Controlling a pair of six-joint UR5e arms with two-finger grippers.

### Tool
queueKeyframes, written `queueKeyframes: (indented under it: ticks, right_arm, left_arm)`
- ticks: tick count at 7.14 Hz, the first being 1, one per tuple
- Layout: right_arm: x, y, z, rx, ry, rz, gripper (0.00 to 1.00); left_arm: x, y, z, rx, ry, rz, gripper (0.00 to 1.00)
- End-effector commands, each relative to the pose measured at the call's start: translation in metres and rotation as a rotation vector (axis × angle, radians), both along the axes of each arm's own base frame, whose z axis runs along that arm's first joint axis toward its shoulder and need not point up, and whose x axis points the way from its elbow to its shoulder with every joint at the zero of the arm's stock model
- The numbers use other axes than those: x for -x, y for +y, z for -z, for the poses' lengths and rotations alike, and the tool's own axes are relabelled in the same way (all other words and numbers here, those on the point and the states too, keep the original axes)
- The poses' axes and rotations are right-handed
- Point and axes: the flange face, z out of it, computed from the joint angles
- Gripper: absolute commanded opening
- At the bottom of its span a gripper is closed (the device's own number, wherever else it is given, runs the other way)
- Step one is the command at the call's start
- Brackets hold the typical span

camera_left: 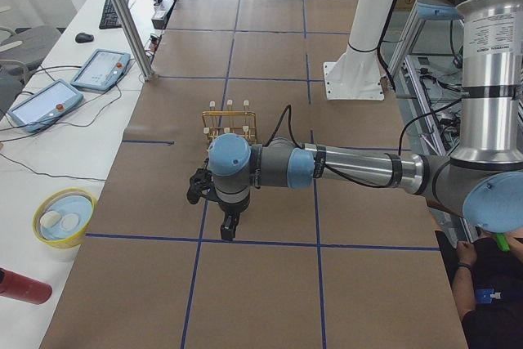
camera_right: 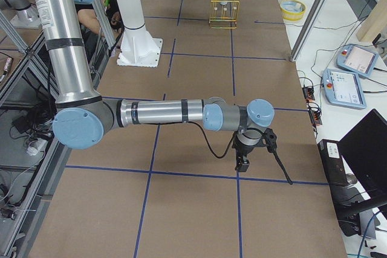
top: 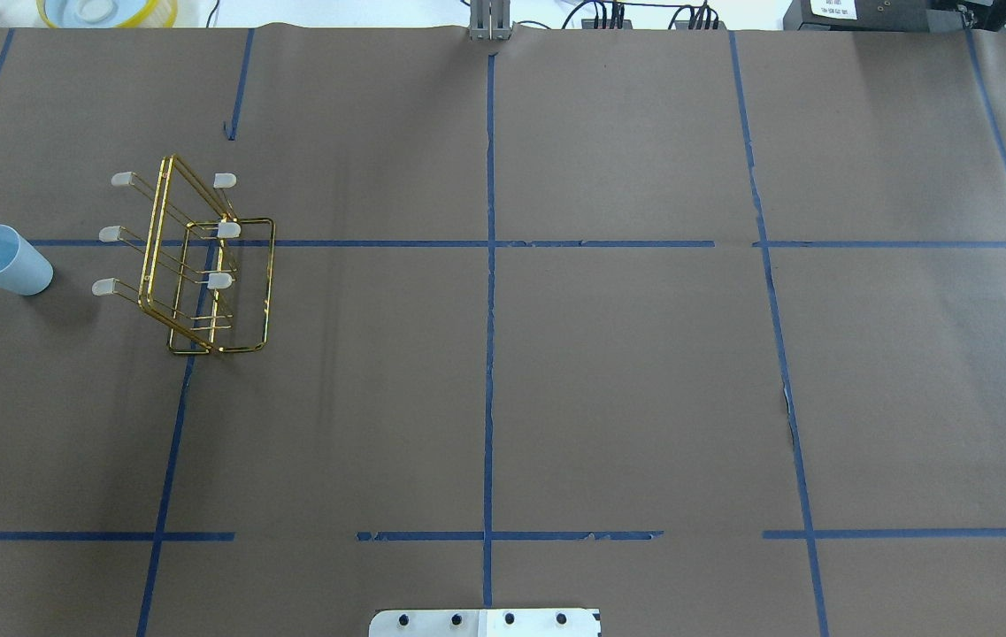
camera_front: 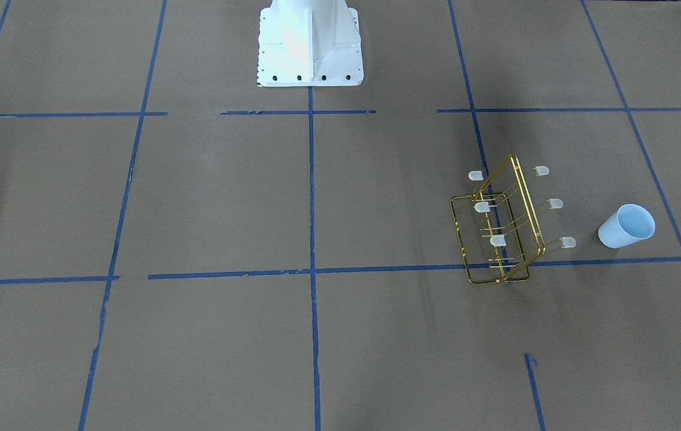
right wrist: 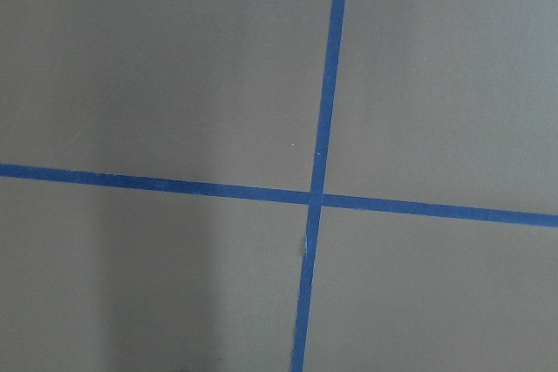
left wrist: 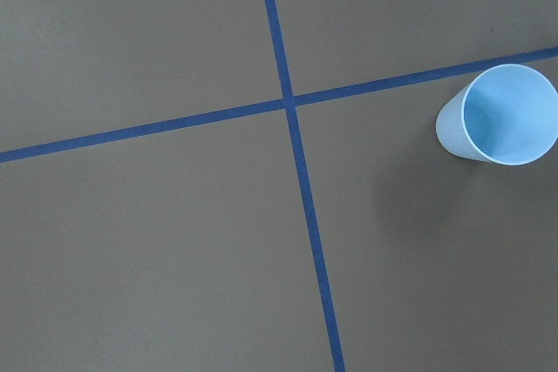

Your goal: Hang cup on cup holder

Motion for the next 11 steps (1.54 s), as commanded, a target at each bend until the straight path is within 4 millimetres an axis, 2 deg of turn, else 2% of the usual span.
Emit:
queueKeyframes:
  ticks: [1,4,5,6,8,10,11]
  right_arm:
    - [0.0,0.0,0.0,0.001,0.0,-0.001,1.0]
    - [0.001,0.0,0.0,0.0,0.0,0.001,1.0]
    - [0.001,0.0,0.0,0.0,0.0,0.001,1.0]
    - [0.0,0.0,0.0,0.001,0.0,-0.001,1.0]
    - [0.0,0.0,0.0,0.001,0.0,-0.001,1.0]
    - [0.0,0.0,0.0,0.001,0.0,0.001,1.0]
    - [0.0,0.0,0.0,0.0,0.0,-0.001,1.0]
  left_arm:
    - [0.0,0.0,0.0,-0.001,0.0,0.001,1.0]
    - [0.0,0.0,-0.003,0.005,0.008,0.0,1.0]
    - [0.001,0.0,0.005,-0.01,0.01,0.005,1.0]
    - [0.001,-0.001,0.001,-0.001,0.005,0.005,1.0]
    - [0.003,-0.001,0.017,-0.031,0.001,0.012,1.0]
    - [0.007,0.0,0.046,-0.062,-0.054,0.137,1.0]
    - [0.009,0.006,0.049,-0.109,-0.103,0.199,1.0]
